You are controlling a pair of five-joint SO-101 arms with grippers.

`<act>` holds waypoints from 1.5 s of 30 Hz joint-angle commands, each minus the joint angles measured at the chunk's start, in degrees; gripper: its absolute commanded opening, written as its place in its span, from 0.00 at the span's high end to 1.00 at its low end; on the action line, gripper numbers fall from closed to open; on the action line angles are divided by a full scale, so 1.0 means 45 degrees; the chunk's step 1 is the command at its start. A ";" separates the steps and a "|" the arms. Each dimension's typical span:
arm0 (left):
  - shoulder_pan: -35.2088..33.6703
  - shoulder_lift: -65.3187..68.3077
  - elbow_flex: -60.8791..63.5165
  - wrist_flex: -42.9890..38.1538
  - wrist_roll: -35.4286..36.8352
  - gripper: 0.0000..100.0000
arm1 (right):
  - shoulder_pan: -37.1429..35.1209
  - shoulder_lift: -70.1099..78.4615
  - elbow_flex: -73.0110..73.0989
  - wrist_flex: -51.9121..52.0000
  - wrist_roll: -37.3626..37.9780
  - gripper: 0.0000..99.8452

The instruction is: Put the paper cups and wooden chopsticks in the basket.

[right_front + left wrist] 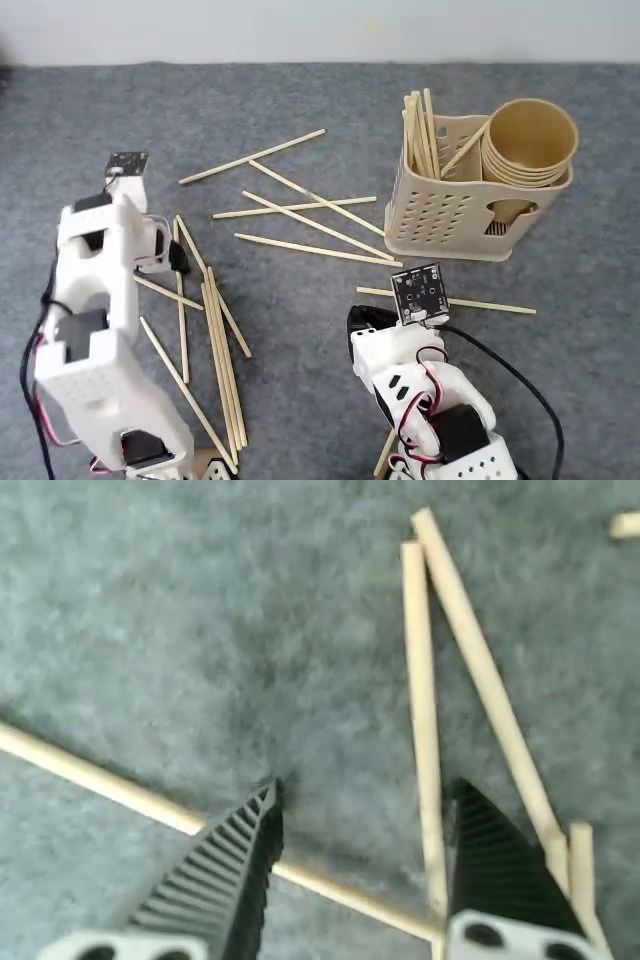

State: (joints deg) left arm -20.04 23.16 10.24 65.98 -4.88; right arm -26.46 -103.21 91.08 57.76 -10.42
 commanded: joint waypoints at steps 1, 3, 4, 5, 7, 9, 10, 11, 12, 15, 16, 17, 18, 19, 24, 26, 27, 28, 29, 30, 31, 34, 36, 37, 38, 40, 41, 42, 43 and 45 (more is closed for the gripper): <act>-0.0020 0.0586 -0.1748 0.0821 0.0078 0.75 | 0.0049 -0.0166 -0.0078 -0.0264 -0.0078 0.99; 0.0000 0.0957 -0.2198 0.1094 0.0137 0.75 | 0.0049 -0.0166 -0.0078 -0.0264 -0.0078 0.99; 0.0000 0.1153 -0.2452 0.1250 0.0137 0.75 | 0.0049 -0.0166 -0.0078 -0.0264 -0.0078 0.99; -0.0059 0.1328 -0.2686 0.1368 0.0137 0.75 | 0.0049 -0.0166 -0.0078 -0.0264 -0.0078 0.99; -0.0078 0.1543 -0.2979 0.1387 0.0137 0.76 | 0.0049 -0.0166 -0.0078 -0.0264 -0.0078 0.99; -0.0078 0.1661 -0.3155 0.1289 0.0137 0.80 | 0.0049 -0.0166 -0.0078 -0.0264 -0.0078 0.99; -0.0059 0.1680 -0.3175 0.1172 0.0098 0.83 | 0.0049 -0.0166 -0.0078 -0.0264 -0.0078 0.99; -0.0020 0.1680 -0.3175 0.1055 0.0078 0.85 | 0.0049 -0.0166 -0.0078 -0.0264 -0.0078 0.99; 0.0020 0.1680 -0.3175 0.0938 0.0078 0.87 | 0.0049 -0.0166 -0.0078 -0.0264 -0.0078 0.99; 0.0039 0.1700 -0.3194 0.0860 0.0059 0.94 | 0.0049 -0.0166 -0.0078 -0.0264 -0.0078 0.99; 0.0039 0.1700 -0.3194 0.0860 0.0059 0.96 | 0.0049 -0.0166 -0.0078 -0.0264 -0.0078 0.99; 0.0039 0.1719 -0.3194 0.0860 0.0039 0.98 | 0.0049 -0.0166 -0.0078 -0.0264 -0.0078 0.99; 0.0039 0.1719 -0.3194 0.0860 -0.0059 0.99 | 0.0049 -0.0166 -0.0078 -0.0264 -0.0078 0.99; 0.0039 0.1719 -0.3194 0.0918 -0.0254 0.99 | 0.0049 -0.0166 -0.0078 -0.0264 -0.0078 0.99; 0.0039 0.1387 -0.3233 0.1153 -0.0625 0.99 | 0.0049 -0.0166 -0.0078 -0.0264 -0.0078 0.99; 0.0039 0.0996 -0.3233 0.1250 -0.0625 0.99 | 0.0049 -0.0166 -0.0078 -0.0264 -0.0078 0.99; 0.0039 0.0723 -0.3214 0.1289 -0.0625 0.99 | 0.0049 -0.0166 -0.0078 -0.0264 -0.0078 0.99; 0.0098 0.0449 -0.3214 0.1426 -0.0625 0.99 | 0.0049 -0.0166 -0.0078 -0.0264 -0.0078 0.99; 0.0156 0.0156 -0.3214 0.1563 -0.0625 0.99 | 0.0049 -0.0166 -0.0078 -0.0264 -0.0078 0.99; 0.0215 -0.0156 -0.3214 0.1719 -0.0625 0.99 | 0.0049 -0.0166 -0.0078 -0.0264 -0.0078 0.99; 0.0332 -0.0488 -0.3214 0.1856 -0.0625 0.99 | 0.0049 -0.0166 -0.0078 -0.0264 -0.0078 0.99; 0.0742 -0.1582 -0.3214 0.2305 -0.0645 0.99 | 0.0049 -0.0166 -0.0078 -0.0264 -0.0078 0.99; 0.0957 -0.2325 -0.3214 0.2442 -0.0645 0.99 | 0.0049 -0.0166 -0.0078 -0.0264 -0.0078 0.99; 0.1074 -0.2676 -0.3214 0.2501 -0.0645 0.99 | 0.0049 -0.0166 -0.0078 -0.0264 -0.0078 0.99; 0.1153 -0.3028 -0.3214 0.2501 -0.0645 0.99 | 0.0049 -0.0166 -0.0078 -0.0264 -0.0078 0.99; 0.1250 -0.3614 -0.3194 0.2520 -0.0645 0.99 | 0.0049 -0.0166 -0.0078 -0.0264 -0.0078 0.99; 0.1387 -0.3868 -0.3194 0.2579 -0.0645 0.99 | 0.0049 -0.0166 -0.0078 -0.0264 -0.0078 0.99; 0.1465 -0.4142 -0.3194 0.2598 -0.0645 0.99 | 0.0049 -0.0166 -0.0078 -0.0264 -0.0078 0.99; 0.1563 -0.4396 -0.3214 0.2598 -0.0645 0.99 | 0.0049 -0.0166 -0.0078 -0.0264 -0.0078 0.99; 0.1778 -0.4982 -0.3253 0.2579 -0.0645 0.99 | 0.0049 -0.0166 -0.0078 -0.0264 -0.0078 0.99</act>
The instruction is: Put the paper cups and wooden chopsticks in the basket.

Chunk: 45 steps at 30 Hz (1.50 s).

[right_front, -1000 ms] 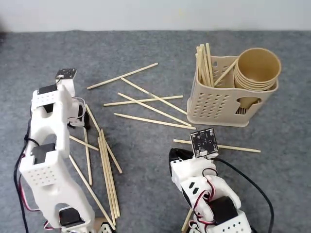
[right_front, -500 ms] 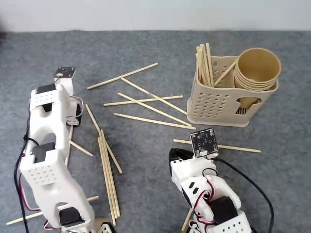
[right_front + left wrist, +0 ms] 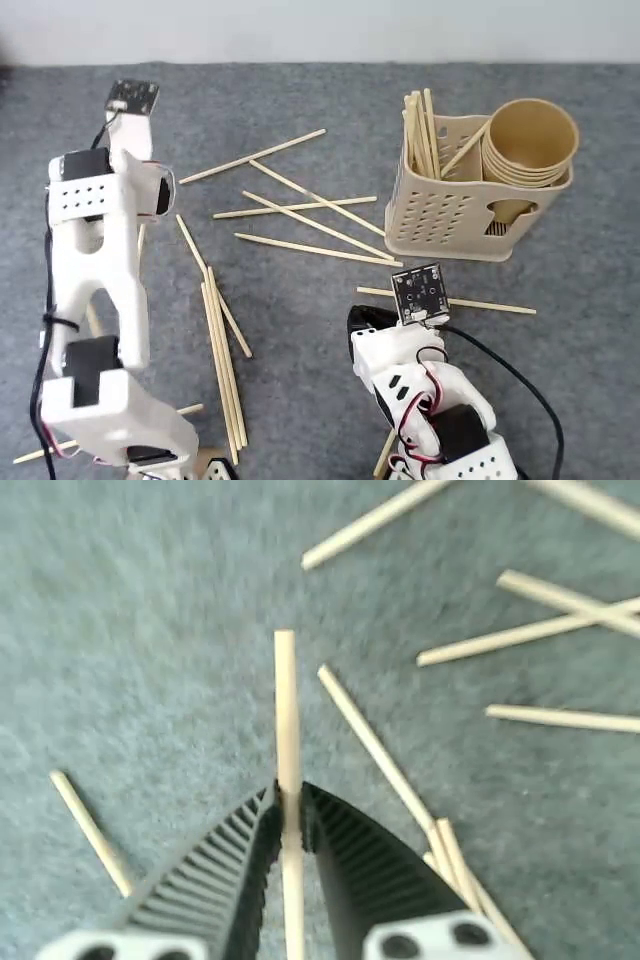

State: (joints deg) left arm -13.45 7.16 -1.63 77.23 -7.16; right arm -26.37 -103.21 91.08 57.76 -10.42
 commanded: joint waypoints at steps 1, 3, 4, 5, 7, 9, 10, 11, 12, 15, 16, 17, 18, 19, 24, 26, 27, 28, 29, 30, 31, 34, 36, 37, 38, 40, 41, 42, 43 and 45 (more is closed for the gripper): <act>0.0430 -0.1739 -0.0615 0.0000 -0.0137 0.99 | 0.0029 -0.0166 -0.0078 -0.0264 -0.0078 0.99; 0.0781 -0.2403 -0.0635 -0.0156 -0.0137 0.99 | 0.0029 -0.0166 -0.0078 -0.0264 -0.0078 0.99; 0.1016 -0.2716 -0.0635 -0.0293 -0.0137 0.99 | 0.0029 -0.0166 -0.0059 -0.0264 -0.0078 0.99; 0.1231 -0.3048 -0.0635 -0.0391 -0.0117 0.98 | 0.0029 -0.0166 -0.0059 -0.0264 -0.0078 0.99; 0.1719 -0.3614 -0.0635 -0.0664 -0.0059 0.98 | 0.0029 -0.0166 -0.0059 -0.0264 -0.0078 0.99; 0.2129 -0.4044 -0.0635 -0.0918 -0.0020 0.98 | 0.0029 -0.0166 -0.0059 -0.0264 -0.0078 0.99; 0.2305 -0.4239 -0.0635 -0.1016 0.0078 0.98 | 0.0029 -0.0166 -0.0059 -0.0264 -0.0078 0.99; 0.2481 -0.4435 -0.0635 -0.1114 0.0352 0.98 | 0.0029 -0.0166 -0.0059 -0.0264 -0.0078 0.99; 0.2637 -0.4591 -0.0635 -0.1211 0.0684 0.98 | 0.0029 -0.0166 -0.0059 -0.0264 -0.0078 0.99; 0.3087 -0.5040 -0.0635 -0.1504 0.1680 0.98 | 0.0029 -0.0166 -0.0059 -0.0264 -0.0078 0.99; 0.3243 -0.5197 -0.0635 -0.1621 0.1915 0.98 | 0.0029 -0.0166 -0.0059 -0.0264 -0.0078 0.99; 0.3419 -0.5353 -0.0635 -0.1758 0.2149 0.98 | 0.0029 -0.0166 -0.0059 -0.0264 -0.0078 0.99; 0.3653 -0.5509 -0.0635 -0.1954 0.2442 0.99 | 0.0029 -0.0166 -0.0059 -0.0264 -0.0078 0.99; 0.3868 -0.5665 -0.0635 -0.2227 0.2813 0.99 | 0.0029 -0.0166 -0.0059 -0.0264 -0.0078 0.99; 0.5060 -0.6310 -0.0635 -0.4747 0.3810 0.99 | -0.0010 -0.0166 -0.0039 -0.0264 -0.0078 0.99; 0.5568 -0.6447 -0.0576 -0.6056 0.4083 0.99 | -0.0010 -0.0166 -0.0039 -0.0264 -0.0098 0.99; 0.5783 -0.6447 -0.0576 -0.6720 0.4415 0.99 | -0.0029 -0.0166 -0.0039 -0.0264 -0.0098 0.99; 0.5978 -0.6447 -0.0576 -0.7404 0.4806 0.99 | -0.0029 -0.0166 -0.0039 -0.0264 -0.0098 0.99; 0.6212 -0.6447 -0.0576 -0.8088 0.5138 0.99 | -0.0029 -0.0166 -0.0039 -0.0264 -0.0098 0.99; 0.6447 -0.6427 -0.0576 -0.8752 0.5431 0.99 | -0.0029 -0.0166 -0.0039 -0.0264 -0.0098 0.99; 0.6681 -0.6408 -0.0557 -0.9358 0.5705 0.99 | -0.0029 -0.0166 -0.0039 -0.0264 -0.0098 0.99; 0.7463 -0.6408 -0.0557 -1.0921 0.6447 0.99 | -0.0049 -0.0166 -0.0020 -0.0264 -0.0117 0.99; 0.7990 -0.6388 -0.0557 -1.1800 0.6818 0.99 | -0.0049 -0.0166 0.0078 -0.0303 -0.0117 0.99; 0.8225 -0.6310 -0.0557 -1.2190 0.6935 0.99 | -0.0068 -0.0166 0.0195 -0.0518 -0.0098 0.99; 0.8459 -0.6154 -0.0557 -1.2562 0.7013 0.99 | -0.0068 -0.0166 0.0430 -0.0772 -0.0078 0.99; 0.8869 -0.5744 -0.0557 -1.3167 0.7072 0.99 | -0.0068 -0.0166 0.0840 -0.1299 -0.0059 0.99; 0.9045 -0.5490 -0.0557 -1.3382 0.7072 0.99 | -0.0068 -0.0166 0.0977 -0.1455 -0.0059 0.99; 0.9221 -0.5216 -0.0557 -1.3558 0.7072 0.99 | -0.0068 -0.0166 0.1016 -0.1553 -0.0059 0.99; 0.9358 -0.4943 -0.0557 -1.3714 0.7072 0.99 | -0.0068 -0.0166 0.1035 -0.1573 -0.0059 0.99; 0.9573 -0.4415 -0.0557 -1.4144 0.7072 0.99 | -0.0068 -0.0166 0.1055 -0.1573 -0.0059 0.99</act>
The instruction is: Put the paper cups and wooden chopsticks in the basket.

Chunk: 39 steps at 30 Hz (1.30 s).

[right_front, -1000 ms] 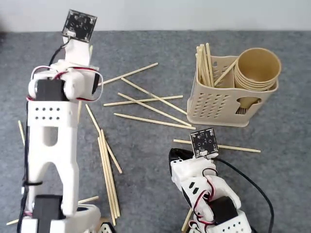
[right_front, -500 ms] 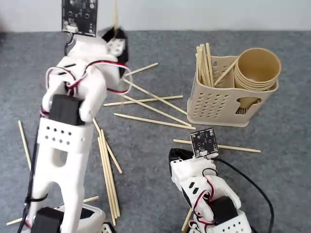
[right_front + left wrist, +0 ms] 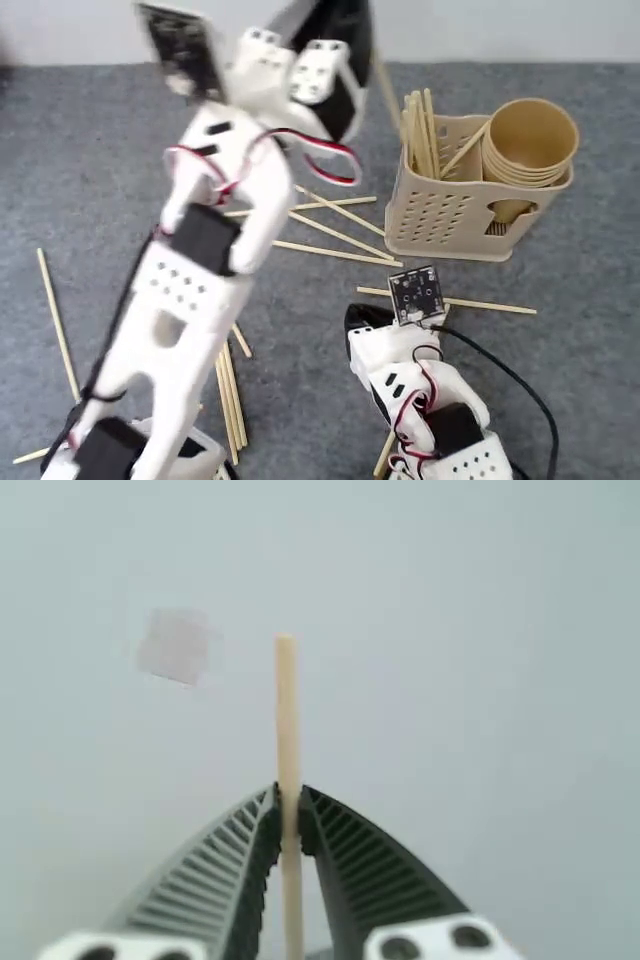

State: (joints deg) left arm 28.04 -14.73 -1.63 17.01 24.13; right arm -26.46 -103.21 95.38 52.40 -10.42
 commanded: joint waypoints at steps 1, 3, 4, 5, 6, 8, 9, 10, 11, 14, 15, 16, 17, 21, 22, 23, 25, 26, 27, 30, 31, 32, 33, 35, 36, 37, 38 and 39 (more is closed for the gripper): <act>0.0391 0.0703 -0.0557 -0.1016 0.0117 0.99 | -0.0049 -0.0166 0.0098 -0.0381 -0.0059 0.99; 0.0410 0.1309 -0.0557 -0.1719 0.0117 0.99 | -0.0049 -0.0166 0.0098 -0.0381 -0.0059 0.99; 0.0410 0.1641 -0.0557 -0.2051 0.0117 0.99 | -0.0049 -0.0166 0.0098 -0.0381 -0.0059 0.99; 0.0410 0.1973 -0.0557 -0.2383 0.0117 0.99 | -0.0049 -0.0166 0.0098 -0.0381 -0.0059 0.99; 0.0410 0.2286 -0.0557 -0.2657 0.0117 0.99 | -0.0049 -0.0166 0.0098 -0.0381 -0.0059 0.99; 0.0410 0.2833 -0.0557 -0.3048 0.0117 0.99 | -0.0049 -0.0166 0.0098 -0.0381 -0.0059 0.99; 0.0410 0.3048 -0.0557 -0.3126 0.0117 0.99 | -0.0049 -0.0166 0.0098 -0.0381 -0.0059 0.99; 0.0410 0.3204 -0.0557 -0.3106 0.0098 0.98 | -0.0049 -0.0166 0.0098 -0.0381 -0.0059 0.99; 0.0410 0.3360 -0.0557 -0.3067 0.0078 0.98 | -0.0049 -0.0166 0.0098 -0.0381 -0.0059 0.99; 0.0410 0.3419 -0.0635 -0.2188 0.0059 0.97 | -0.0049 -0.0166 0.0098 -0.0381 -0.0059 0.99; 0.0430 0.3321 -0.0635 -0.1778 0.0098 0.94 | -0.0049 -0.0166 0.0098 -0.0381 -0.0059 0.99; 0.0449 0.3145 -0.0635 -0.1348 0.0117 0.92 | -0.0049 -0.0166 0.0098 -0.0381 -0.0059 0.99; 0.0527 0.2950 -0.0635 -0.0957 0.0117 0.89 | -0.0049 -0.0166 0.0098 -0.0381 -0.0059 0.99; 0.0567 0.1993 -0.0635 0.0371 0.0137 0.86 | -0.0049 -0.0166 0.0098 -0.0400 -0.0059 0.99; 0.0547 0.1758 -0.0615 0.0547 0.0137 0.86 | -0.0049 -0.0166 0.0098 -0.0400 -0.0059 0.99; 0.0527 0.1504 -0.0596 0.0664 0.0137 0.86 | -0.0049 -0.0166 0.0117 -0.0400 -0.0059 0.99; 0.0293 0.1035 -0.0596 0.0957 0.0137 0.86 | -0.0049 -0.0166 0.0117 -0.0400 -0.0059 0.99; 0.0078 0.0781 -0.0596 0.1114 0.0137 0.86 | -0.0049 -0.0166 0.0137 -0.0400 -0.0059 0.99; -0.0195 0.0488 -0.0596 0.1289 0.0137 0.86 | -0.0049 -0.0166 0.0137 -0.0381 -0.0059 0.99; -0.1602 -0.0391 -0.0576 0.2227 0.0137 0.86 | -0.0049 -0.0166 0.0137 -0.0361 -0.0059 0.99; -0.2188 -0.0703 -0.0576 0.2696 0.0137 0.86 | -0.0049 -0.0166 0.0156 -0.0361 -0.0059 0.99; -0.2794 -0.0977 -0.0576 0.3243 0.0137 0.86 | -0.0049 -0.0166 0.0156 -0.0361 -0.0059 0.99; -0.3438 -0.1211 -0.0576 0.3829 0.0176 0.86 | -0.0049 -0.0166 0.0156 -0.0361 -0.0059 0.99; -0.4786 -0.1641 -0.0576 0.5197 0.0742 0.86 | -0.0049 -0.0166 0.0156 -0.0400 -0.0059 0.99; -0.5451 -0.1836 -0.0576 0.5900 0.0957 0.86 | -0.0049 -0.0166 0.0156 -0.0400 -0.0059 0.99; -0.6154 -0.1993 -0.0576 0.6584 0.1016 0.86 | -0.0049 -0.0166 0.0156 -0.0400 -0.0059 0.99; -0.6759 -0.2090 -0.0576 0.7189 0.0938 0.86 | -0.0049 -0.0166 0.0156 -0.0400 -0.0059 0.99; -0.7385 -0.2188 -0.0576 0.7736 0.0801 0.86 | -0.0049 -0.0166 0.0156 -0.0400 -0.0059 0.99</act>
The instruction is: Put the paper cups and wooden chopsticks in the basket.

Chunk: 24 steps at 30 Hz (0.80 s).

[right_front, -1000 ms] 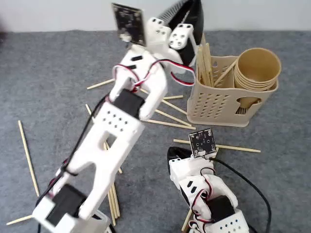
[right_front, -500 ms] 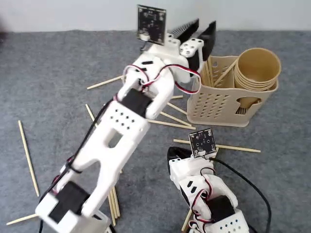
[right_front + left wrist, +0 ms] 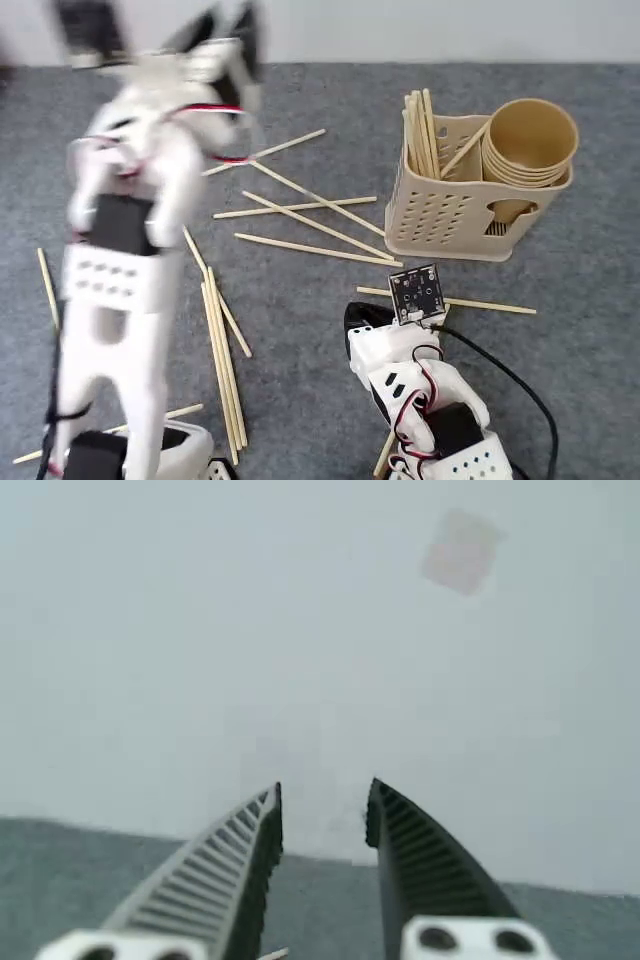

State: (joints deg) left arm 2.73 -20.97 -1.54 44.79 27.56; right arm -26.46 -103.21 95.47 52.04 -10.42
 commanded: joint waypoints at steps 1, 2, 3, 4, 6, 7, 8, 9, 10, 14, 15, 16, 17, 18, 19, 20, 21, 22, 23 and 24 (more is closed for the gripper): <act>-0.2344 -0.0821 -0.0596 0.2149 -0.0137 0.86 | -0.0049 -0.0166 0.0137 -0.0322 -0.0059 0.99; -0.2852 -0.0821 -0.0596 0.2716 -0.0371 0.86 | -0.0049 -0.0166 0.0137 -0.0322 -0.0059 0.99; -0.3302 -0.0801 -0.0596 0.3321 -0.0664 0.86 | -0.0049 -0.0166 0.0137 -0.0322 -0.0059 0.99; -0.3712 -0.0801 -0.0576 0.3966 -0.1016 0.86 | -0.0049 -0.0166 0.0137 -0.0303 -0.0059 0.99; -0.4435 -0.0606 -0.0576 0.5236 -0.1719 0.86 | -0.0029 -0.0166 0.0137 -0.0303 -0.0059 0.99; -0.4786 -0.0449 -0.0576 0.5783 -0.2090 0.86 | -0.0010 -0.0166 0.0137 -0.0303 -0.0059 0.99; -0.5138 -0.0234 -0.0576 0.6310 -0.2540 0.86 | -0.0010 -0.0166 0.0137 -0.0303 -0.0059 0.99; -0.5470 0.0039 -0.0576 0.6759 -0.3048 0.86 | -0.0010 -0.0166 0.0137 -0.0303 -0.0059 0.99; -0.5802 0.0371 -0.0576 0.7092 -0.3477 0.86 | -0.0010 -0.0166 0.0137 -0.0303 -0.0059 0.99; -0.7267 0.1915 -0.0635 0.7287 -0.4669 0.86 | 0.0010 -0.0166 0.0137 -0.0283 -0.0059 0.99; -0.7600 0.2325 -0.0635 0.7287 -0.4982 0.86 | 0.0010 -0.0166 0.0156 -0.0283 -0.0059 0.99; -0.7873 0.2735 -0.0654 0.7287 -0.5333 0.86 | 0.0010 -0.0166 0.0156 -0.0283 -0.0059 0.99; -0.8107 0.3126 -0.0654 0.7306 -0.5685 0.86 | 0.0010 -0.0166 0.0156 -0.0264 -0.0059 0.99; -0.8342 0.3516 -0.0654 0.7326 -0.6017 0.86 | 0.0010 -0.0166 0.0156 -0.0264 -0.0059 0.99; -0.8576 0.3888 -0.0654 0.7326 -0.6369 0.86 | 0.0029 -0.0166 0.0156 -0.0264 -0.0059 0.99; -0.8791 0.4200 -0.0654 0.7287 -0.6720 0.86 | 0.0029 -0.0166 0.0156 -0.0264 -0.0059 0.99; -0.9006 0.4513 -0.0654 0.7287 -0.7131 0.86 | 0.0029 -0.0166 0.0156 -0.0264 -0.0059 0.99; -0.9182 0.4786 -0.0654 0.7287 -0.7580 0.86 | 0.0029 -0.0166 0.0156 -0.0264 -0.0059 0.99; -0.9358 0.5079 -0.0654 0.7287 -0.8049 0.86 | 0.0029 -0.0166 0.0156 -0.0264 -0.0059 0.99; -0.9534 0.5314 -0.0654 0.7287 -0.8518 0.86 | 0.0029 -0.0166 0.0156 -0.0264 -0.0059 0.99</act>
State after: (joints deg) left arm -38.15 1.63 -1.63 77.23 -5.23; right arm -26.46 -103.21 95.47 52.04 -10.42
